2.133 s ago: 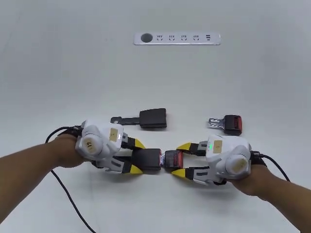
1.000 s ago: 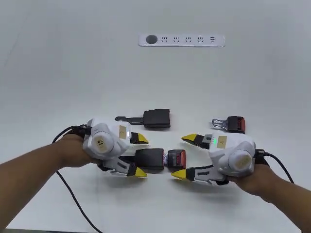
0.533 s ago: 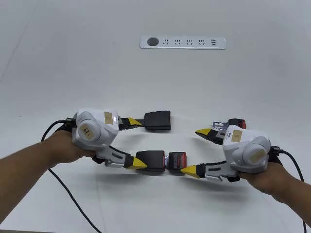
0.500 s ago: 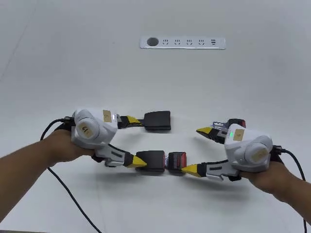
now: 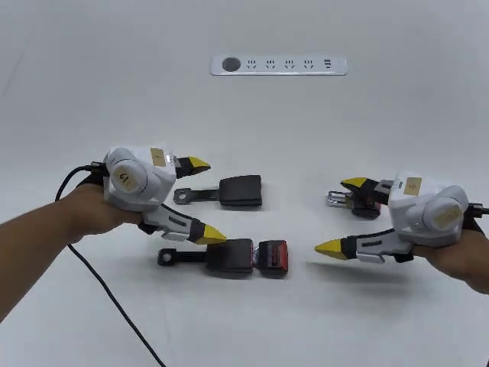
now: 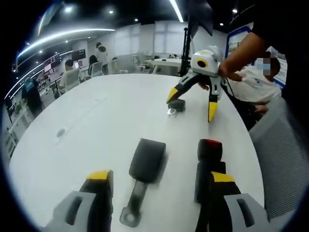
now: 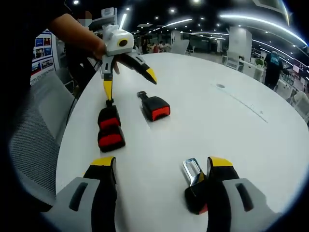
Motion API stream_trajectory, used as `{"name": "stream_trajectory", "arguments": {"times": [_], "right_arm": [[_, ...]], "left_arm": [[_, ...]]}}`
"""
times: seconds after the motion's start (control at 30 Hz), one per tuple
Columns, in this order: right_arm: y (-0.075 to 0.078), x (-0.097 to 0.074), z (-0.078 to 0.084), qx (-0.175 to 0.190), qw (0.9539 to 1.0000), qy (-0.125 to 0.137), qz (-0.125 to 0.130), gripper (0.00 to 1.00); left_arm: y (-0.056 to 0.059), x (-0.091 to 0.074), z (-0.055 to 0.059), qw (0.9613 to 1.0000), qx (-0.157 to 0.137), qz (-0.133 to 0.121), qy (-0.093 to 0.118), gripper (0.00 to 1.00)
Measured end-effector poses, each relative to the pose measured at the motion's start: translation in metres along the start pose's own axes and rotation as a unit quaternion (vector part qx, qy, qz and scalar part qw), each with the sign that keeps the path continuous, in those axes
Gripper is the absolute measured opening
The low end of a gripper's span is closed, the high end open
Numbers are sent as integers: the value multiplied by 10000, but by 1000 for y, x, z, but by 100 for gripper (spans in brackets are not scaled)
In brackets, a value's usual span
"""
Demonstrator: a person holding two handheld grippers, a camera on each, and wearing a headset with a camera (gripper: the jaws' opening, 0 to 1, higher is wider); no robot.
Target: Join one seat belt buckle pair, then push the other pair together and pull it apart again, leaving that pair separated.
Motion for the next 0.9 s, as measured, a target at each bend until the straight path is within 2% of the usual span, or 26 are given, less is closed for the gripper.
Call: {"name": "stream_trajectory", "arguments": {"times": [0.2,0.37,0.43,0.5,0.57,0.63,0.73,0.83,0.9], "right_arm": [[26,-15,18,116,9999,-118,51,78],[38,-21,31,175,9996,-232,-23,78],[37,-22,32,285,9993,-185,-145,81],[37,-22,35,166,9992,-312,-188,80],[37,-22,36,230,9989,-330,-230,79],[38,-22,38,230,9987,-348,-283,79],[38,-22,42,202,9982,-433,-366,72],[38,-22,42,199,9978,-449,-434,74],[39,-23,43,128,9977,-485,-451,71]], "left_arm": [[-8,8,-5,10000,17,25,19,85],[-9,16,-9,9999,43,99,-49,85],[-11,20,-10,9999,40,106,-61,84],[-11,23,-11,9999,75,118,-69,83],[-10,27,-11,9998,103,154,-105,83],[-11,30,-9,9997,113,175,-143,82],[-12,35,-6,9995,124,222,-171,79],[-14,39,-1,9991,188,287,-256,77],[-16,41,2,9990,180,317,-251,75]]}}
Point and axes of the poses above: the centre of the closed fingertips' face, and the gripper's own axes: x roughly forward along the fingers, y roughly to its right, z roughly out of its underside, the point moved 4 cm from there along -x, roughly backward along the fingers, and after that the axes turned 6 degrees about -x, right-handed, at the moved point
